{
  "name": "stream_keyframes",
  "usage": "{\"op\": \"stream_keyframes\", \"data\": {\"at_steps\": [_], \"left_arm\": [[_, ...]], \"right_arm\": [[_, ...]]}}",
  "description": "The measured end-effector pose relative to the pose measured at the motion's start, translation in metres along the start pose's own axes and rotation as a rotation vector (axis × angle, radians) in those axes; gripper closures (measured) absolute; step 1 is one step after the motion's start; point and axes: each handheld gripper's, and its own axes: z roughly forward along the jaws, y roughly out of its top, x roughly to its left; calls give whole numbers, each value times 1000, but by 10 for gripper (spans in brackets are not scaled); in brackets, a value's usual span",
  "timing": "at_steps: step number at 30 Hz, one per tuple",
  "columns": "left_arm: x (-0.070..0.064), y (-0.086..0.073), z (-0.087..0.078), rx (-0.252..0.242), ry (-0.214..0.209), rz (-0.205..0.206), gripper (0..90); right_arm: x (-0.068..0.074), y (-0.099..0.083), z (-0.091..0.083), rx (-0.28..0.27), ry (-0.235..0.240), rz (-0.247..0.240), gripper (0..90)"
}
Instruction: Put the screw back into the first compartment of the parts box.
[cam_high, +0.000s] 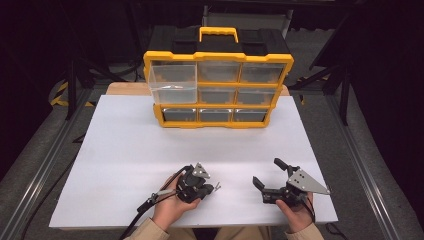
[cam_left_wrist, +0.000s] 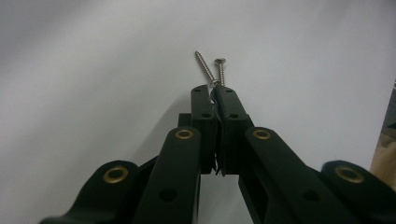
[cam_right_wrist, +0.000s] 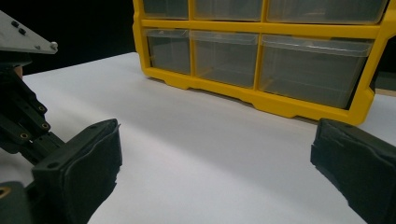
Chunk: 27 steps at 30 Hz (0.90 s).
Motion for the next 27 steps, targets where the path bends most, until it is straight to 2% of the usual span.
{"op": "stream_keyframes", "data": {"at_steps": [5,6,8,10,13,16,18,21,24,27], "left_arm": [[6,3,-3,21,-31,-30,879],[8,4,-7,25,-44,-49,879],[13,8,-14,8,-81,-61,879],[15,12,-21,22,-69,-45,879],[19,22,-38,27,-90,-50,879],[22,32,-51,36,-85,-42,879],[26,40,-61,32,-100,-42,880],[28,52,-74,43,-87,-20,879],[32,64,-90,43,-105,-21,879],[33,73,-99,44,-95,-12,879]], "right_arm": [[-1,0,0,1,-2,4,25],[-1,0,0,1,-1,4,25],[-1,1,0,-5,0,5,25],[-1,1,0,-4,-1,7,25],[-1,0,0,-4,4,11,25],[0,1,1,-2,8,8,25],[1,1,1,-2,13,9,25],[1,1,1,0,15,7,25],[0,1,1,-5,15,12,24],[0,1,1,-3,12,16,24]]}}
